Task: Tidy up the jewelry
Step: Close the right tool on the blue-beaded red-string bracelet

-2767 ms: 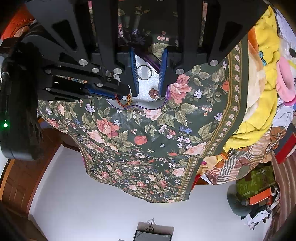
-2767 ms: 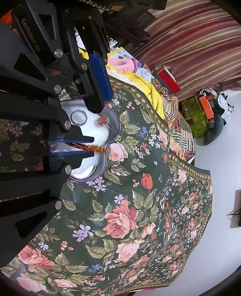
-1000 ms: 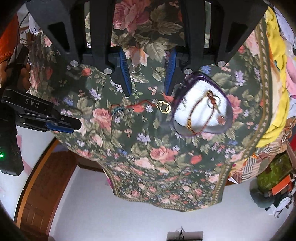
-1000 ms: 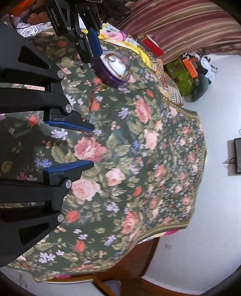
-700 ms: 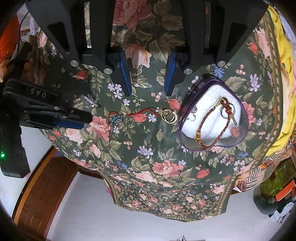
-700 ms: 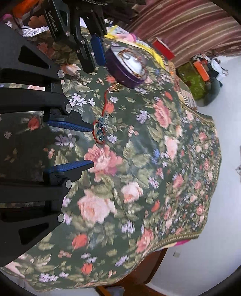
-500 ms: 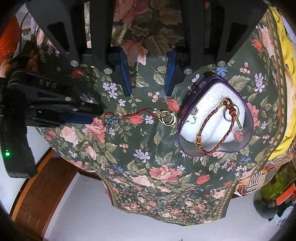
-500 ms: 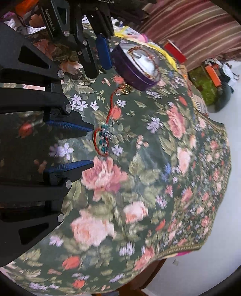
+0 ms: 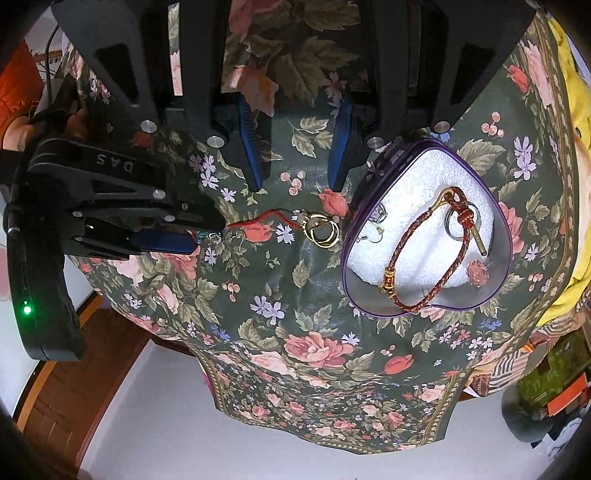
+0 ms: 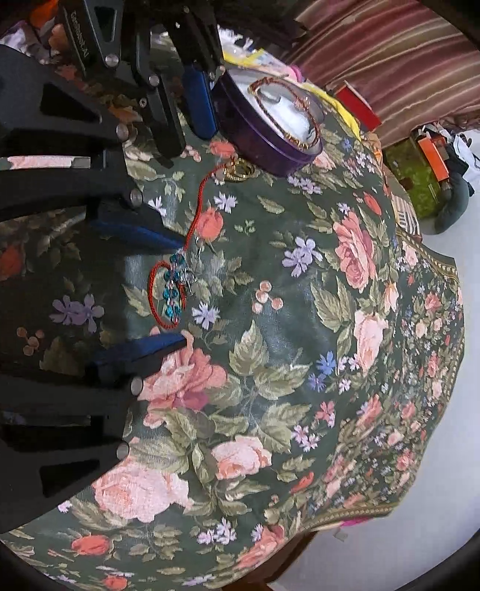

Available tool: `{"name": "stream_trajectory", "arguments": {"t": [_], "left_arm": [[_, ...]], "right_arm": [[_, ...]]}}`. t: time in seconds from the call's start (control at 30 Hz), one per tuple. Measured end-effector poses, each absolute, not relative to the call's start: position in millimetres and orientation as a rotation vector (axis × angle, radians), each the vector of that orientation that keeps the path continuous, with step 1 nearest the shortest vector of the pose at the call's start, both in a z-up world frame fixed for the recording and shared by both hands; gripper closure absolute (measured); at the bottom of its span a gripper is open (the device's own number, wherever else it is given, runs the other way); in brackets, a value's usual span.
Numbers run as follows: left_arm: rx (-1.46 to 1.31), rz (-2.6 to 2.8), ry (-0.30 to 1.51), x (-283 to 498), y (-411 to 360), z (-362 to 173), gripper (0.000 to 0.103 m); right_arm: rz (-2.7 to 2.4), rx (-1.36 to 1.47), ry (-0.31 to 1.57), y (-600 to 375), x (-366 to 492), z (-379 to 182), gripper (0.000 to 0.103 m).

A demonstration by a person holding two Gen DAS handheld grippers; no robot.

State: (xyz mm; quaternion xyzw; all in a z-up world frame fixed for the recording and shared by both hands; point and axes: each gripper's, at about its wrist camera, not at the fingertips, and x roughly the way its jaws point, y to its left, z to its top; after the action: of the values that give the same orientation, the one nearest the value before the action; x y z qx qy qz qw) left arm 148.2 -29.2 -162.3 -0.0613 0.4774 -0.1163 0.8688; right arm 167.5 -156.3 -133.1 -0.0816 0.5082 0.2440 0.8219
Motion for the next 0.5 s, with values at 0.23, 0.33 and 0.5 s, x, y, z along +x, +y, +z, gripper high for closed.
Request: {"name": "stream_trajectory", "arguments": {"t": [0.23, 0.33, 0.5], "left_arm": [[-0.121, -0.233, 1.004, 146.6, -28.5, -162.0, 0.068], [-0.117, -0.23, 1.006, 145.9, -27.1, -161.8, 0.068], [-0.12, -0.223, 1.008, 149.7, -25.1, -162.5, 0.068]], "right_arm": [[0.499, -0.139, 1.075, -163.8, 170.5, -130.8, 0.086], [0.498, -0.124, 1.054, -166.8, 167.3, -124.3, 0.086], [0.494, -0.108, 1.0, -177.0, 156.5, -108.3, 0.086]]}}
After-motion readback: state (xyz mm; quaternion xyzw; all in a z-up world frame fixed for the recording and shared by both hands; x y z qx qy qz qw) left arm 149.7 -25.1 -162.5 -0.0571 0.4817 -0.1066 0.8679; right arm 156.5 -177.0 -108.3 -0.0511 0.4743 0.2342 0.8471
